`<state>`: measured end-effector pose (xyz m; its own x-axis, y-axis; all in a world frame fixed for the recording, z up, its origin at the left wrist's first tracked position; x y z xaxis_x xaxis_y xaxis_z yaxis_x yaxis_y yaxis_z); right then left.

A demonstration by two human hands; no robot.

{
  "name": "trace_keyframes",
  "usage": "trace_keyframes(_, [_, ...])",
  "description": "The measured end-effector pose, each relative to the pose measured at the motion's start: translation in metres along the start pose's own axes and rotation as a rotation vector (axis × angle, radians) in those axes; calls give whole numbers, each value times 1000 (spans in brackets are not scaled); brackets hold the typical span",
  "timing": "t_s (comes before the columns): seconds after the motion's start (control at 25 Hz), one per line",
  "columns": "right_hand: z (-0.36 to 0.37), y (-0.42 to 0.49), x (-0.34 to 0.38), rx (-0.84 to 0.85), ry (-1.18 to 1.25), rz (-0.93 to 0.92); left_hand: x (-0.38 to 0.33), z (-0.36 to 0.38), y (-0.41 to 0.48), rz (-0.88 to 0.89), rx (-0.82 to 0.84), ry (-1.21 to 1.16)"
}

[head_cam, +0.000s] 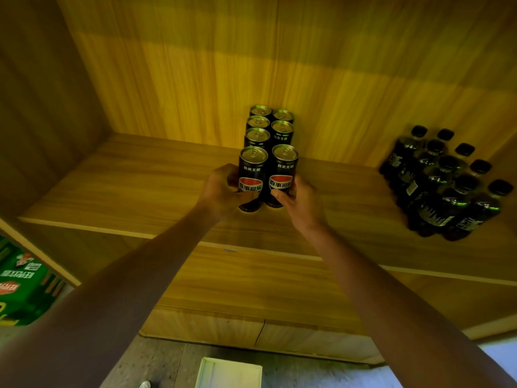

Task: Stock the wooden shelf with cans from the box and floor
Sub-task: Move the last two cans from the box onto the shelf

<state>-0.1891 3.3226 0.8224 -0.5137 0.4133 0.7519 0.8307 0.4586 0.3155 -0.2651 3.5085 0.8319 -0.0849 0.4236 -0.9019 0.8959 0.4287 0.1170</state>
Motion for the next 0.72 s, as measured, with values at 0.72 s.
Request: trace_keyframes(0.72, [1, 40, -5, 50, -126, 47, -1, 4, 9, -17, -42, 68])
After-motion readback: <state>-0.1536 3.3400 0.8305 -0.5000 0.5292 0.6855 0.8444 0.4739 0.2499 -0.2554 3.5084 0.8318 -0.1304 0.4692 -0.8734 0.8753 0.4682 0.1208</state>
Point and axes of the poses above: each hand's wrist, its own y-axis towards the middle knuckle, its own z-axis out of the palm, x = y × z, the point moved 2 cm from there along y, towards the middle knuckle, and after that the axes turned 3 degrees about -z, right-handed, at the moved point
